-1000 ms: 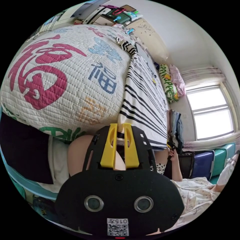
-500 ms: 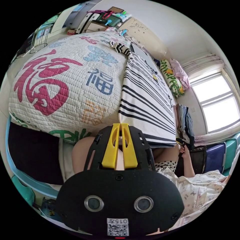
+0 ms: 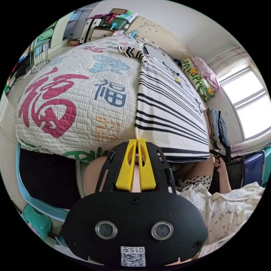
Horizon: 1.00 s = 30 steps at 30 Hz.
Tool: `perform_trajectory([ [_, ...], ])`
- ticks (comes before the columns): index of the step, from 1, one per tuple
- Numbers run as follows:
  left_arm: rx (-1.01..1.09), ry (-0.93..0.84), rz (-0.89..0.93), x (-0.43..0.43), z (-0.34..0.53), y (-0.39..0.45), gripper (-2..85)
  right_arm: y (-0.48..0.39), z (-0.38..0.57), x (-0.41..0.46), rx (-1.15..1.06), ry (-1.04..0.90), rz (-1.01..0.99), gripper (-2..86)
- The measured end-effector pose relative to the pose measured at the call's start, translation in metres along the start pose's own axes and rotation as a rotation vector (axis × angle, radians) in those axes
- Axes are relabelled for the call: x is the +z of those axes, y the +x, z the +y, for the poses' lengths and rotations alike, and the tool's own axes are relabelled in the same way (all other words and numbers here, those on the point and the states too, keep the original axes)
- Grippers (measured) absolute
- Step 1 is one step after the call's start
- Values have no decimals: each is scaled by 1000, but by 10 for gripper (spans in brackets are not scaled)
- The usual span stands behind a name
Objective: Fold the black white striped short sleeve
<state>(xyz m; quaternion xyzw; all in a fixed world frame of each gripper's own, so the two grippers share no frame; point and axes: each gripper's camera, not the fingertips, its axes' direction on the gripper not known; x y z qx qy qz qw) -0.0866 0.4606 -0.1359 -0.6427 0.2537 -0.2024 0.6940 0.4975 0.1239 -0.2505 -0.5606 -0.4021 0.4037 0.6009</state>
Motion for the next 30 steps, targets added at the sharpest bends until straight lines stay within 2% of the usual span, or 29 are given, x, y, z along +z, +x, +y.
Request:
perform_trajectory([
  [10,29,-71,-74,-70,-44,55,-5,-68,9,50,-136,-14,243,0],
  [17,192,-62,-389,-123,-57,139,-2,-103,10,71,-194,-17,357,4],
  [21,164,-66,-371,-155,-70,140,2,-124,7,79,-243,-28,448,6],
  [25,109,-65,-254,-196,-85,124,1,-136,1,74,-253,-18,484,12],
  [28,73,-60,-230,-230,-92,118,1,-128,-9,53,-189,-14,421,27],
  [30,71,-78,-281,-251,-95,125,3,-113,-15,30,-109,-5,349,44],
])
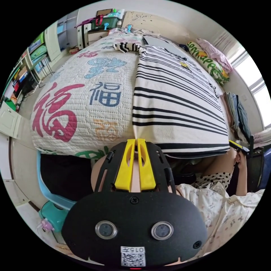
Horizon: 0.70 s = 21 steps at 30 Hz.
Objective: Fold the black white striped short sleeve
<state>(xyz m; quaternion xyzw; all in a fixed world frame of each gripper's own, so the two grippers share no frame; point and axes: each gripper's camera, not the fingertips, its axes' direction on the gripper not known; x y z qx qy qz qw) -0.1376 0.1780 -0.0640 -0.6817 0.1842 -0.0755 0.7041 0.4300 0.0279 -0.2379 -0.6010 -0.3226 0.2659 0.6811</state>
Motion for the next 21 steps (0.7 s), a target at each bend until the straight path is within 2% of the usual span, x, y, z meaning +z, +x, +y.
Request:
perform_trajectory([
  [2,20,-51,-100,-27,-4,2,9,39,1,-33,128,60,-121,58],
  [4,36,-66,-106,-49,-8,-2,12,65,0,-71,192,176,-215,62],
  [9,95,79,-50,-135,-48,3,14,105,-51,-159,219,507,-317,74],
  [11,165,164,-16,-171,-92,29,16,129,-101,-171,238,608,-449,77],
  [14,285,235,94,-198,-162,78,24,169,-176,-156,379,635,-645,78],
  [17,434,257,197,-210,-241,148,36,199,-249,-134,528,562,-616,80],
  [21,619,249,218,-209,-333,248,53,222,-311,-105,600,444,-575,89],
])
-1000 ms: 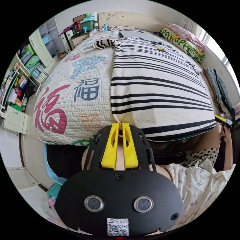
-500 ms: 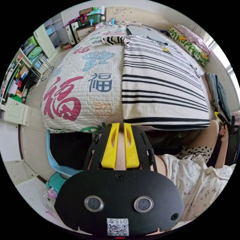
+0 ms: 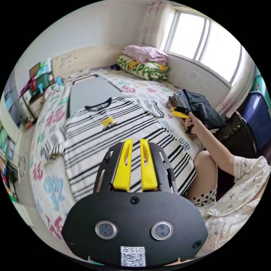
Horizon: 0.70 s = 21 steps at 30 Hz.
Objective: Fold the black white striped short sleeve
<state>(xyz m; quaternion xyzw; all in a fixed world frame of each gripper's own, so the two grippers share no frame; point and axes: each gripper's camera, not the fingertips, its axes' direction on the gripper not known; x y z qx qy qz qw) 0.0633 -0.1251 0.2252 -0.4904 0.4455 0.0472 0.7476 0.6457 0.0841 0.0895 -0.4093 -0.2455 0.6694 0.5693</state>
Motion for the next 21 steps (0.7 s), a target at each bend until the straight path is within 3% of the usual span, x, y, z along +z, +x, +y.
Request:
perform_trajectory([
  [5,82,-108,194,93,-173,7,66,9,-47,44,-8,-71,56,86],
  [12,-28,-137,144,221,-321,23,116,-26,-82,49,-115,-100,197,42],
  [18,-127,-144,222,307,-381,47,110,-13,-116,39,61,-126,26,12],
  [21,-105,-193,112,334,-395,65,109,-4,-127,40,147,-141,-91,7],
])
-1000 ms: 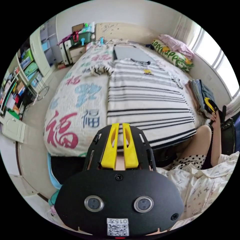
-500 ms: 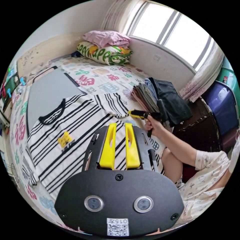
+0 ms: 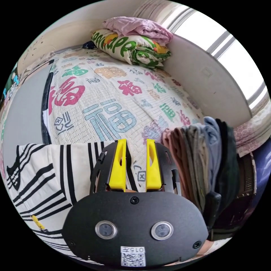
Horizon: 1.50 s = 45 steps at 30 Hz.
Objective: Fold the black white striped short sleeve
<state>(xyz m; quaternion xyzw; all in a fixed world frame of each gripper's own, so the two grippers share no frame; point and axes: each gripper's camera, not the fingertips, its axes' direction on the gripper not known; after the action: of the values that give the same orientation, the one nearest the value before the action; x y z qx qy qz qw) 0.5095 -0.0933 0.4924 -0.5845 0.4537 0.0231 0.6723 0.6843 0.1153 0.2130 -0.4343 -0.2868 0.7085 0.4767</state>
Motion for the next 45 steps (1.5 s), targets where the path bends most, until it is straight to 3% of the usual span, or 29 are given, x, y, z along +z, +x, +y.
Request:
perform_trajectory([
  [5,-5,-15,-178,14,2,11,71,-10,-19,1,-37,-25,34,4],
  [9,-30,10,-143,-3,13,4,20,-21,-21,4,-69,-22,64,4],
  [14,-3,295,-20,-107,70,-30,2,-65,-9,-5,-249,62,183,4],
  [18,-27,424,-54,-194,140,-75,-1,-109,14,-3,-450,70,204,4],
  [23,-120,406,-138,-265,254,-151,-1,-151,55,35,-669,-125,94,5],
  [32,-291,248,-75,-258,352,-229,4,-152,74,95,-728,-431,84,18],
  [36,-244,200,-139,-265,351,-226,21,-141,48,79,-719,-496,0,44],
  [39,-170,247,-229,-281,345,-205,55,-120,13,47,-602,-327,-45,72],
  [41,23,247,-189,-277,331,-162,60,-98,-14,30,-484,-210,-160,80],
  [45,290,146,-37,-237,307,-89,65,-81,-40,45,-371,-219,-183,79],
])
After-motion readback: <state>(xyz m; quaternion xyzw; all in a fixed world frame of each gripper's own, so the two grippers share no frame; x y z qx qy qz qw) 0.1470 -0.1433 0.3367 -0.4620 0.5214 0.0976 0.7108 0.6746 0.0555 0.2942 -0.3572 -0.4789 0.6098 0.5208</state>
